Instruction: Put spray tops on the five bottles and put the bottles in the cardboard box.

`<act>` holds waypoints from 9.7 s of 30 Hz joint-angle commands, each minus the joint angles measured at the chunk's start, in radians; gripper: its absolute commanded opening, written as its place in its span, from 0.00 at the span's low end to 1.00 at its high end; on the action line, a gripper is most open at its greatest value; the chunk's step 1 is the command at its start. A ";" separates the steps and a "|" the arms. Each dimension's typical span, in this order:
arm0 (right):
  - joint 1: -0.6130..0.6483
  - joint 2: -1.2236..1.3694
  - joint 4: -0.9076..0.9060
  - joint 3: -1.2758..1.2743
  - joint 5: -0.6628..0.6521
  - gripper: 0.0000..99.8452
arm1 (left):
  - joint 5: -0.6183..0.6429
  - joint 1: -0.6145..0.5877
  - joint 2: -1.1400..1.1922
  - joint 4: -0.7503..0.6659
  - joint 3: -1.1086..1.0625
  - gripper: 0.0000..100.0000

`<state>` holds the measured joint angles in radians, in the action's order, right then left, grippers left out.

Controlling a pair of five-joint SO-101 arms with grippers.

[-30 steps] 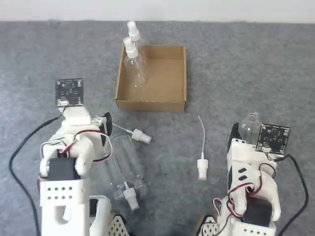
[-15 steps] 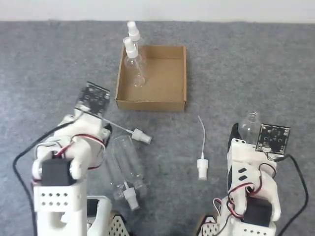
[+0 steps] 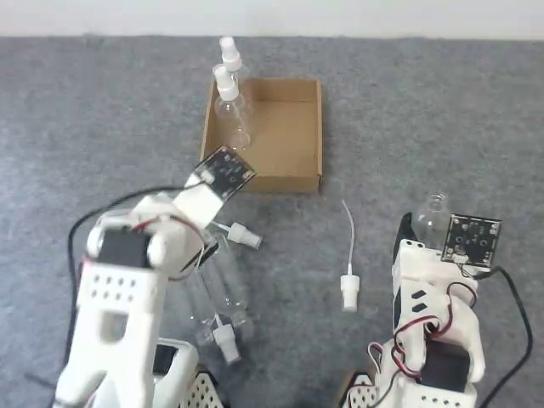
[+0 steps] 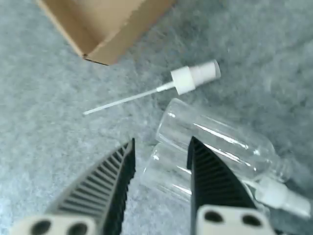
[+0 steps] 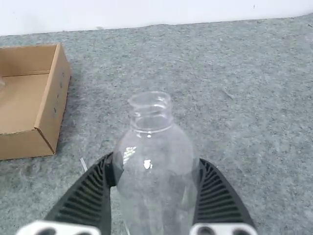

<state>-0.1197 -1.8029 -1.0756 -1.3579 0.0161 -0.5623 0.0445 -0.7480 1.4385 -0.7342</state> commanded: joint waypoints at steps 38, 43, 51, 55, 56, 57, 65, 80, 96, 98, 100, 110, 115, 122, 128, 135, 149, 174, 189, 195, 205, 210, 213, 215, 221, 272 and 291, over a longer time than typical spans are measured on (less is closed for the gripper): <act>-0.008 -0.010 0.070 -0.038 0.005 0.06 | -0.434 0.232 0.801 -0.092 0.360 0.20; -0.008 -0.010 0.071 -0.038 0.005 0.06 | -0.440 0.221 0.881 -0.160 0.381 0.20; -0.008 -0.010 0.070 -0.038 0.005 0.06 | -0.439 0.161 1.026 -0.209 0.476 0.19; -0.008 -0.010 0.070 -0.038 0.005 0.06 | -0.439 0.164 1.080 -0.207 0.495 0.12; -0.008 -0.010 0.070 -0.038 0.005 0.06 | -0.439 0.169 1.088 -0.204 0.496 0.11; -0.008 -0.010 0.070 -0.038 0.005 0.06 | -0.439 0.170 1.092 -0.204 0.496 0.10; -0.008 -0.010 0.068 -0.038 0.005 0.06 | -0.374 0.167 1.096 -0.147 0.532 0.06; -0.008 -0.010 0.068 -0.038 0.005 0.06 | -0.318 0.163 1.096 0.127 0.791 0.04; -0.008 -0.010 0.068 -0.038 0.005 0.06 | -0.176 0.193 1.062 0.316 0.951 0.01; -0.008 -0.010 0.067 -0.038 0.005 0.06 | -0.155 0.206 1.010 0.316 0.951 0.01; -0.008 -0.010 0.067 -0.038 0.005 0.06 | -0.143 0.213 0.948 0.316 0.951 0.01; -0.007 -0.010 0.067 -0.038 0.008 0.06 | 0.008 0.219 0.733 0.315 0.949 0.01; -0.005 -0.010 0.067 -0.038 0.011 0.06 | 0.038 0.221 0.657 0.313 0.949 0.01; 0.068 -0.010 0.064 -0.038 0.014 0.06 | 0.124 0.222 0.517 0.292 0.929 0.01; 0.119 -0.010 0.065 -0.038 0.092 0.06 | 0.187 0.221 0.362 0.167 0.757 0.01; 0.194 -0.010 0.074 -0.054 0.106 0.06 | 0.324 0.221 0.103 -0.057 0.527 0.01; 0.311 -0.010 0.104 -0.081 0.106 0.06 | 0.502 0.221 -0.235 -0.341 0.265 0.01; 0.532 -0.012 0.292 -0.175 0.006 0.01 | 0.809 0.215 -0.456 -0.557 0.165 0.01; 0.814 -0.010 0.544 -0.325 -0.095 0.01 | 0.858 0.216 -0.618 -0.721 0.028 0.01; 0.817 -0.010 0.545 -0.325 -0.095 0.01 | 0.907 0.213 -0.620 -0.706 0.021 0.01; 0.855 -0.010 0.555 -0.325 -0.107 0.01 | 0.930 0.213 -0.620 -0.664 0.018 0.01; 0.868 -0.010 0.561 -0.325 -0.178 0.01 | 0.971 0.213 -0.620 -0.651 -0.001 0.01; 0.868 -0.010 0.562 -0.325 -0.180 0.01 | 0.977 0.213 -0.620 -0.651 -0.015 0.01; 0.868 -0.010 0.562 -0.325 -0.180 0.01 | 0.977 0.213 -0.620 -0.651 -0.022 0.01; 0.897 -0.010 0.559 -0.325 -0.186 0.01 | 0.979 0.213 -0.620 -0.655 -0.054 0.01; 0.822 -0.012 0.562 -0.322 -0.178 0.01 | 0.901 0.354 -0.615 -0.697 -0.275 0.01; 0.742 -0.012 0.559 -0.305 -0.176 0.01 | 0.815 0.477 -0.612 -0.853 -0.423 0.01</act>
<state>0.6398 -1.8013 -0.5416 -1.6632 -0.1573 0.2601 0.5186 -1.3556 0.6191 -1.1607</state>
